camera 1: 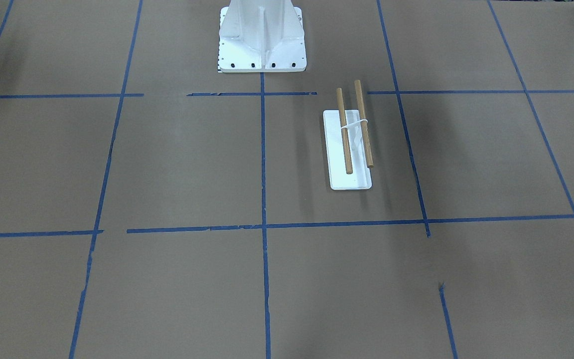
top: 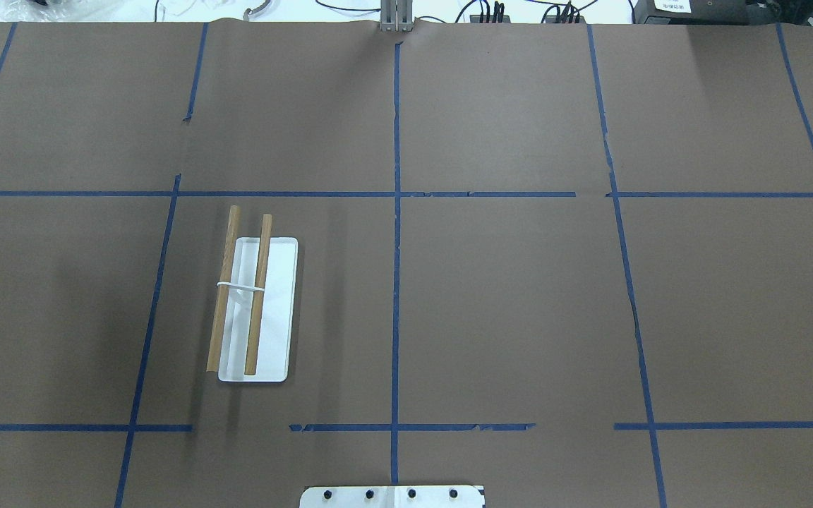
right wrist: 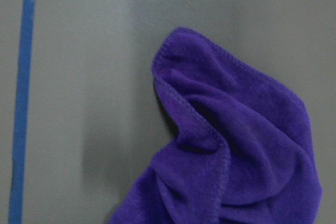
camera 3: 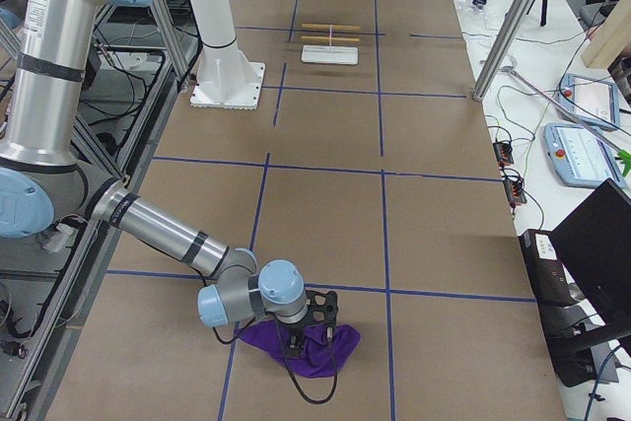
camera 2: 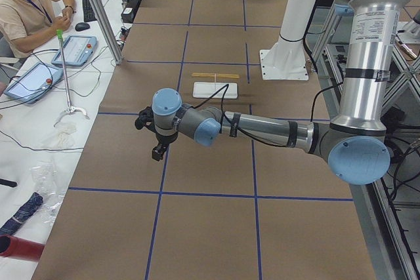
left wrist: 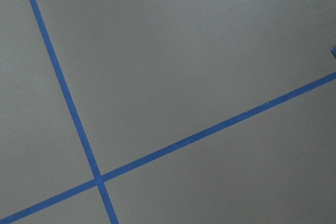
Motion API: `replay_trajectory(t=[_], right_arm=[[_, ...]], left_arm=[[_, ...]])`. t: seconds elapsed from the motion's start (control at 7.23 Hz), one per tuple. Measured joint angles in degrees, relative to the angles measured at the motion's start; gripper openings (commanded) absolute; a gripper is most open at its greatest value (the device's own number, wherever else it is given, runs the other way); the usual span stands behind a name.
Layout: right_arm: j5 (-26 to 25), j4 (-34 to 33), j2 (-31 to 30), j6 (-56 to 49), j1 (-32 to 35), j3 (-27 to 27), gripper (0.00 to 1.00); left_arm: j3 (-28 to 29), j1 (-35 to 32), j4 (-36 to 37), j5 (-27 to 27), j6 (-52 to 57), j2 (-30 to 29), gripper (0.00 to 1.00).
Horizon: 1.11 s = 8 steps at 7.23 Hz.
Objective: Hang towel on rack
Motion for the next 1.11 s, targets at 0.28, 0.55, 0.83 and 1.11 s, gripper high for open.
replay_trajectory(t=[0.28, 0.55, 0.83, 1.11], right_arm=[[-0.2, 0.2, 1.9, 1.1, 0.4, -3.0, 0.48], [-0.1, 0.3, 4.3, 3.7, 0.4, -3.5, 0.00], [0.4, 0.5, 4.6, 5.1, 0.4, -3.1, 0.00], [4.2, 0.4, 3.3, 6.1, 0.6, 0.9, 0.00]], left_arm=[[-0.1, 0.0, 0.0, 0.1, 0.1, 0.0, 1.00], [-0.2, 0.0, 0.0, 0.1, 0.1, 0.1, 1.00], [-0.2, -0.1, -0.1, 0.0, 0.1, 0.4, 1.00], [-0.5, -0.1, -0.4, -0.4, -0.7, 0.2, 1.00]])
